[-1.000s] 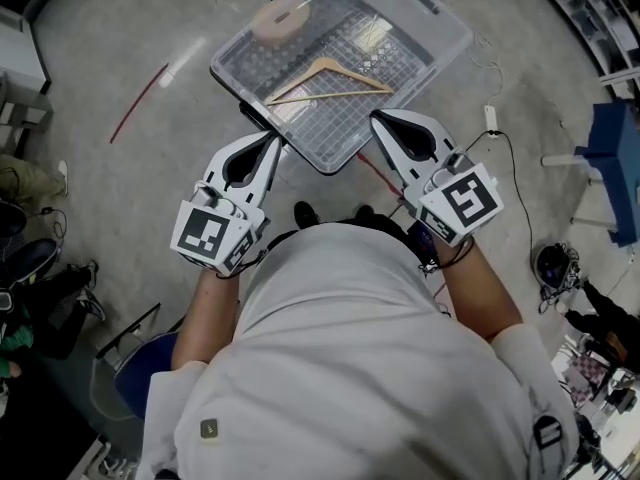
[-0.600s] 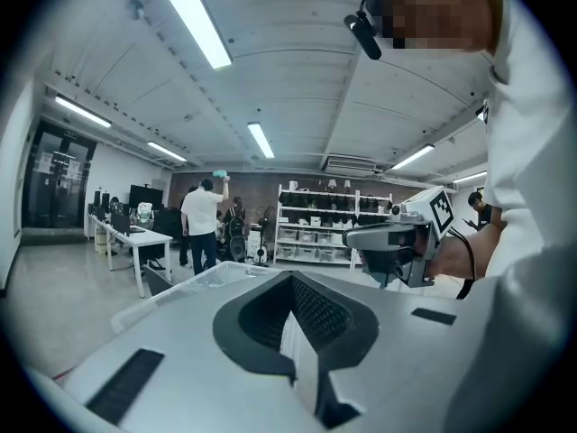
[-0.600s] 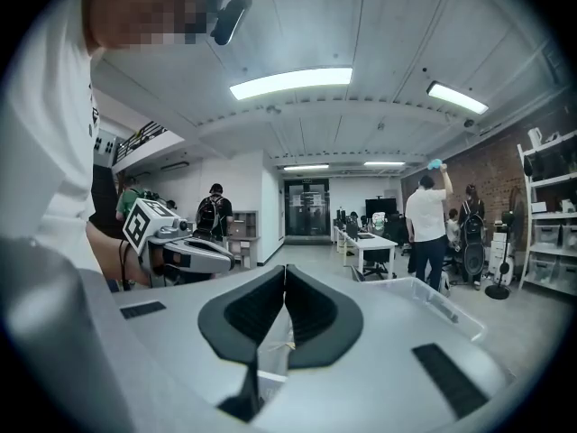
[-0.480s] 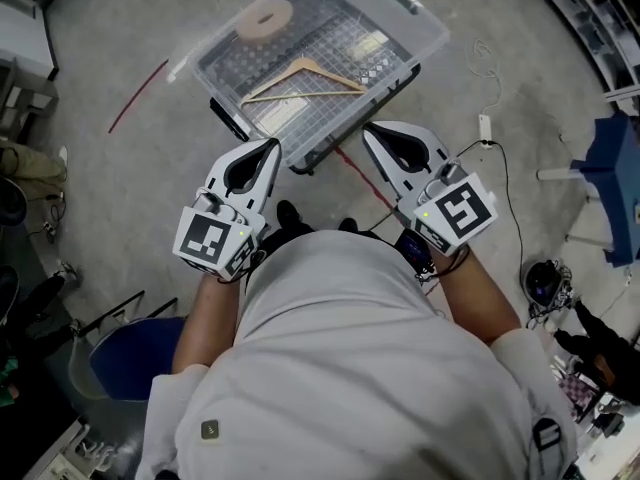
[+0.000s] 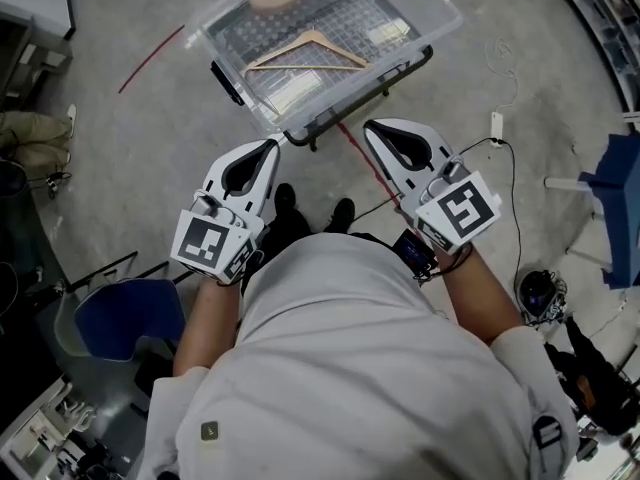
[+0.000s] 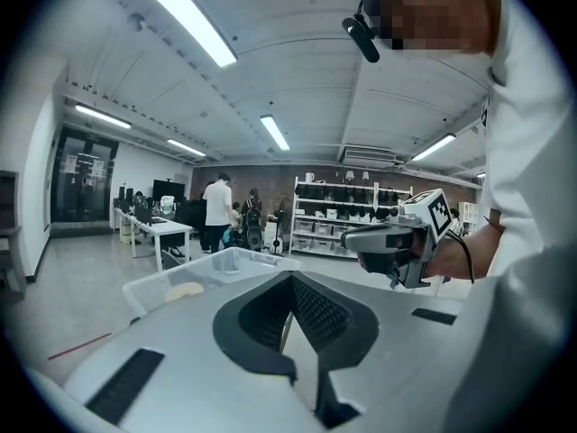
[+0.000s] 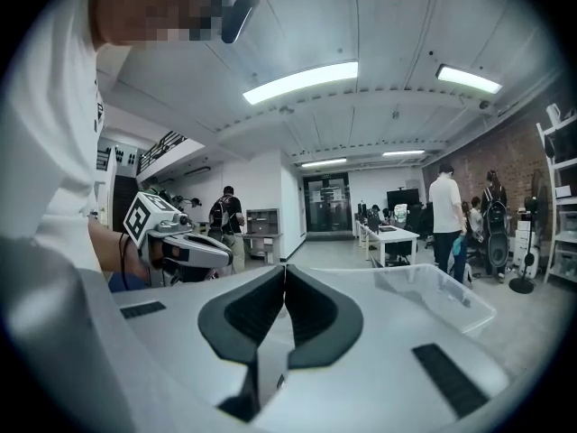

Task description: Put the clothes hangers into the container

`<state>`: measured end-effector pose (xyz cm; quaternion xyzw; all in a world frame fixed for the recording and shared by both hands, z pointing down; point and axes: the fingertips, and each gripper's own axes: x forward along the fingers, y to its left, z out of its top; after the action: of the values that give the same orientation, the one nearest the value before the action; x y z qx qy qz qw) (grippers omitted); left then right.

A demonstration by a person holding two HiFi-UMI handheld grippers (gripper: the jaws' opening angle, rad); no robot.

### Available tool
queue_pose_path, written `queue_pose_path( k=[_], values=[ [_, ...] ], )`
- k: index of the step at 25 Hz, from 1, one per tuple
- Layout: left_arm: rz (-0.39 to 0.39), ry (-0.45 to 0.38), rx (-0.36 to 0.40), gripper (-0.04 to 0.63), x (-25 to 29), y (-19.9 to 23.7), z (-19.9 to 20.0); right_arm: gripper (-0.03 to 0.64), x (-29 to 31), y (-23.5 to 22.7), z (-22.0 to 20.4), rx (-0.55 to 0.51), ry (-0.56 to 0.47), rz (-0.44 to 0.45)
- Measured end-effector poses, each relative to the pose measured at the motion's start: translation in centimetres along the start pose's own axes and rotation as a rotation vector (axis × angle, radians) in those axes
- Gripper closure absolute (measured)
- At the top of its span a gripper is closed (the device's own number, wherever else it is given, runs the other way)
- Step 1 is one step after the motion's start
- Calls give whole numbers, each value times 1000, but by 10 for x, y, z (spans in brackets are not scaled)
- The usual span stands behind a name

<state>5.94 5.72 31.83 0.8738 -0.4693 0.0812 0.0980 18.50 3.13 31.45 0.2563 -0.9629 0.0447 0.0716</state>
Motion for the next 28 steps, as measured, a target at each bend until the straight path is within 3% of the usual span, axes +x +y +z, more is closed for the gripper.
queue_pose_path(
  k=[10, 28],
  values=[
    [-13, -34, 19, 580, -49, 4, -1, 595, 3, 53, 2, -31, -16, -29],
    [-107, -77, 41, 578, -205, 30, -23, 595, 34, 218, 9, -43, -20, -134]
  ],
)
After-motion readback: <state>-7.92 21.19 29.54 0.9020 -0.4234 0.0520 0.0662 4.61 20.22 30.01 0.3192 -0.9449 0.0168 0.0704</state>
